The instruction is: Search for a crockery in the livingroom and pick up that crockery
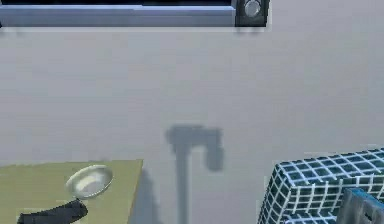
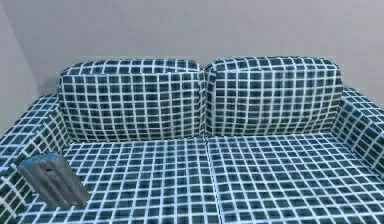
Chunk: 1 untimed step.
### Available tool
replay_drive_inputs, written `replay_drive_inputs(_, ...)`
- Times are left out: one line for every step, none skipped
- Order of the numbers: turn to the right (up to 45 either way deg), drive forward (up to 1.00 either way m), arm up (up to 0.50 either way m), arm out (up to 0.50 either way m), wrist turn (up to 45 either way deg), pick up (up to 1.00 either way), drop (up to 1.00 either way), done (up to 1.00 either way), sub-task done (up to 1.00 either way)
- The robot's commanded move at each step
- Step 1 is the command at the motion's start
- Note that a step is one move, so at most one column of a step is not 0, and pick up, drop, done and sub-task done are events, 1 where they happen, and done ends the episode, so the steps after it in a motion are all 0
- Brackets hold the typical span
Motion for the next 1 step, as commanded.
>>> replay_drive_inputs(0.0, 0.6, 0.0, 0.0, 0.0, 0.0, 0.0, 0.0, 0.0)
